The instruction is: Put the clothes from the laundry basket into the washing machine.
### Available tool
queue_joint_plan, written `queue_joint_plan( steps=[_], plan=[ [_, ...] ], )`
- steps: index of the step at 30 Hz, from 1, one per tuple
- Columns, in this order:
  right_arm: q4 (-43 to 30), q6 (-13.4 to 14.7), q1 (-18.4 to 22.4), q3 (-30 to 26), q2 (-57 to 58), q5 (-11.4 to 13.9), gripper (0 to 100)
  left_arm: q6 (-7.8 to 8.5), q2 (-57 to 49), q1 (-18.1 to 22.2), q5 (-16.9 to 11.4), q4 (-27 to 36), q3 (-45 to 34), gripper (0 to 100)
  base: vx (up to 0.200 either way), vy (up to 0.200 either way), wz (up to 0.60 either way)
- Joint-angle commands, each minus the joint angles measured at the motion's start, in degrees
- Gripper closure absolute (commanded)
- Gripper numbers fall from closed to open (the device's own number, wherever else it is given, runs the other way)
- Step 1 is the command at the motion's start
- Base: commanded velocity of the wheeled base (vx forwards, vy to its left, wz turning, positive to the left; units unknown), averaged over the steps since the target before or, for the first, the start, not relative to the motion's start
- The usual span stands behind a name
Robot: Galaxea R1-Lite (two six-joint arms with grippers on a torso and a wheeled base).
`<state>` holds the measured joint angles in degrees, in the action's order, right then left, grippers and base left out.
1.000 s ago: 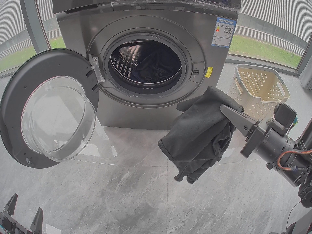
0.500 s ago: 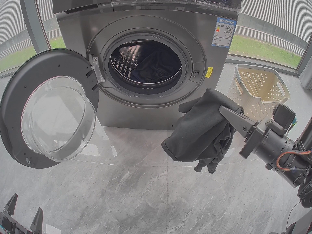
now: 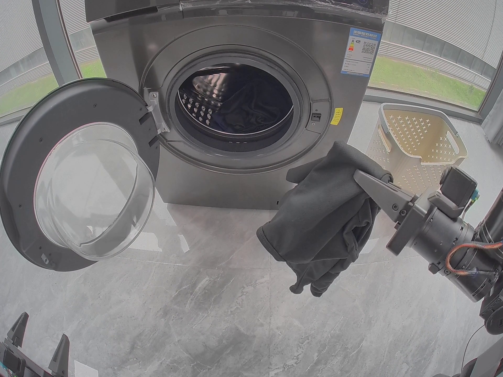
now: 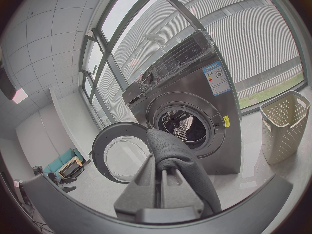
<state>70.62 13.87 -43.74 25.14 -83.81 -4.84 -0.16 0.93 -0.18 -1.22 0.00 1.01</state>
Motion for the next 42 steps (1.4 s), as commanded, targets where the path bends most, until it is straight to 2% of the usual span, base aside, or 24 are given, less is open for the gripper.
queue_joint_plan(
  steps=[1,10,15,20,32,42],
  plan=[
    [0.04,0.01,-0.03,0.0,0.14,0.01,100,-0.02,-0.93,0.01,-0.01,0.0,-1.01,0,0.0,0.0,0.0],
    [0.13,0.28,0.06,-0.26,-0.21,0.01,100,0.16,-0.93,0.09,0.08,0.0,-1.01,0,0.0,0.0,0.0],
    [0.13,0.19,0.06,-0.44,-0.13,0.01,100,-0.72,-0.93,0.01,0.16,-0.09,-1.01,0,0.0,0.16,0.0],
    [0.13,0.19,0.06,-0.53,-0.13,0.01,100,0.16,-0.93,0.01,-0.01,0.0,-1.01,0,0.0,0.2,0.0],
    [0.04,0.28,-0.03,-0.53,-0.39,0.01,100,0.07,-0.93,0.01,0.08,0.0,-1.01,0,0.0,0.0,0.0],
    [0.04,0.19,-0.03,-1.05,-0.74,0.01,100,-0.11,-0.93,0.01,0.08,0.0,-1.01,0,0.2,0.0,0.0]
  ],
)
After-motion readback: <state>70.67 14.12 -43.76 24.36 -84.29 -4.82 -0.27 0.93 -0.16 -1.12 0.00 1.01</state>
